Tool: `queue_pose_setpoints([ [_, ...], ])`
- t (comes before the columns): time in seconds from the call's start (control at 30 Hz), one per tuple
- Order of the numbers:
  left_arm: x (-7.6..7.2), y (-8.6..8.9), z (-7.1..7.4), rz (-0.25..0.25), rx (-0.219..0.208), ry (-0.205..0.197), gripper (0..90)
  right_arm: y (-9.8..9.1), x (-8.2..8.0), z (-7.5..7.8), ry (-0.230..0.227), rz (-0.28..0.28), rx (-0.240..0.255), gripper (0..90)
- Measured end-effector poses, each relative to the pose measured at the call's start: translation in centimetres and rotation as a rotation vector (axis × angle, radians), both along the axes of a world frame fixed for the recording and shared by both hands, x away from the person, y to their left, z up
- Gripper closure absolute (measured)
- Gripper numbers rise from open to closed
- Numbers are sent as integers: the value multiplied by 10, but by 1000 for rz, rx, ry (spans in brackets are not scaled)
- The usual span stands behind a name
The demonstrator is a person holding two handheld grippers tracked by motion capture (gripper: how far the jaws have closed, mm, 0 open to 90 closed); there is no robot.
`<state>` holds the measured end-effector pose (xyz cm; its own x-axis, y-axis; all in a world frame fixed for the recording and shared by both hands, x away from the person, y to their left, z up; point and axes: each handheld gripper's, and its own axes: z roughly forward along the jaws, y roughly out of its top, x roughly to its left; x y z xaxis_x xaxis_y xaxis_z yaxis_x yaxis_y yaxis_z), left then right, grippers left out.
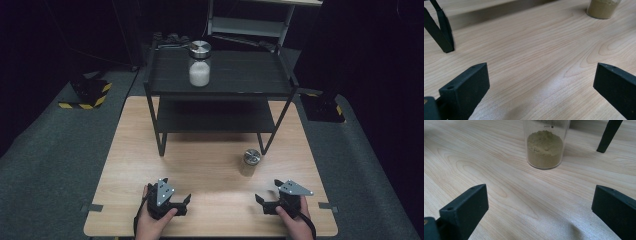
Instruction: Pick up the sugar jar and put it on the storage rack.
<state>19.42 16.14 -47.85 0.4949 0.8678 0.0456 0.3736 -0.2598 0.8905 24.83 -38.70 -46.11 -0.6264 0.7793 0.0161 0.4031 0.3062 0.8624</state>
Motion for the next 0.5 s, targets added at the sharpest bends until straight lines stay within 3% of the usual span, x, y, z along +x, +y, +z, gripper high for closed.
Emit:
queue_pose_setpoints([
  [0.23,1,2,-1,-44,40,-35,9,1,-1,0,0,-20,1,5],
  [0.4,8,3,2,-37,42,-6,9,2,-5,-1,-11,-36,7,5],
  [0.5,5,-2,2,-24,68,-16,11,3,-5,-1,-16,-26,-4,5],
])
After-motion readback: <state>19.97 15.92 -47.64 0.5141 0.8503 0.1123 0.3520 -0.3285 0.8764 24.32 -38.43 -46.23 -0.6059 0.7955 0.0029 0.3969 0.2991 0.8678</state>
